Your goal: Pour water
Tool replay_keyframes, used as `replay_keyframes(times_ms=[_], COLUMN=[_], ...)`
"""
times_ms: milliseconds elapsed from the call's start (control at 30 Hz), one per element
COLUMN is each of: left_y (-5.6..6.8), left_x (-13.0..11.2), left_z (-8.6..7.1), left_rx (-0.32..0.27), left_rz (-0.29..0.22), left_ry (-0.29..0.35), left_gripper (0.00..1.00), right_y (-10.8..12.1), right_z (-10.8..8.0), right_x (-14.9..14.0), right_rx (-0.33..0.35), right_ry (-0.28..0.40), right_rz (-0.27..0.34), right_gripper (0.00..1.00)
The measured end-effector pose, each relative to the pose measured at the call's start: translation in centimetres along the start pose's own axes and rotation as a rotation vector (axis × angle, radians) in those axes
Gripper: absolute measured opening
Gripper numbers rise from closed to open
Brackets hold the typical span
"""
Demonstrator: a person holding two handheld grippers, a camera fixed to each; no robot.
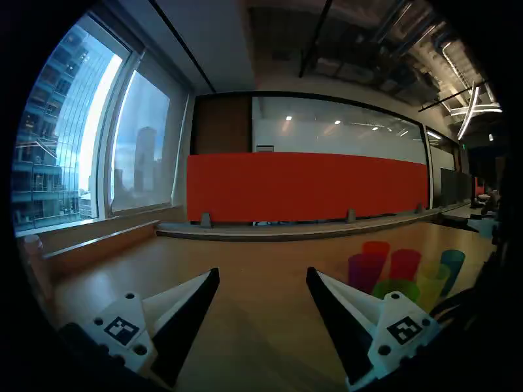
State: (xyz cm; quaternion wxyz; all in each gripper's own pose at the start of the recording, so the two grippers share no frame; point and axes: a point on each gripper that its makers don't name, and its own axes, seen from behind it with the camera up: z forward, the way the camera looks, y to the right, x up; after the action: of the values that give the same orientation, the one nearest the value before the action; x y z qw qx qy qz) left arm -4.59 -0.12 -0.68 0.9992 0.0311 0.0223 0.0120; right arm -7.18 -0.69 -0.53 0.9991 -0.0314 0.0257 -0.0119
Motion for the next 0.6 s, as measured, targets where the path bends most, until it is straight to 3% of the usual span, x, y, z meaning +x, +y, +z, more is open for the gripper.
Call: replay_keyframes(times_ms=[600], left_y=[-0.15], left_x=[0.02], left_z=[0.15], left_rx=[0.000], left_rz=[0.000], left_ry=[0.000], left_gripper=[0.99], right_y=[-0.09], right_z=[-0.05], right_x=[0.00], right_rx=[0.000], right_ry=[0.000], right_rz=[0.000], right_gripper=[1.00])
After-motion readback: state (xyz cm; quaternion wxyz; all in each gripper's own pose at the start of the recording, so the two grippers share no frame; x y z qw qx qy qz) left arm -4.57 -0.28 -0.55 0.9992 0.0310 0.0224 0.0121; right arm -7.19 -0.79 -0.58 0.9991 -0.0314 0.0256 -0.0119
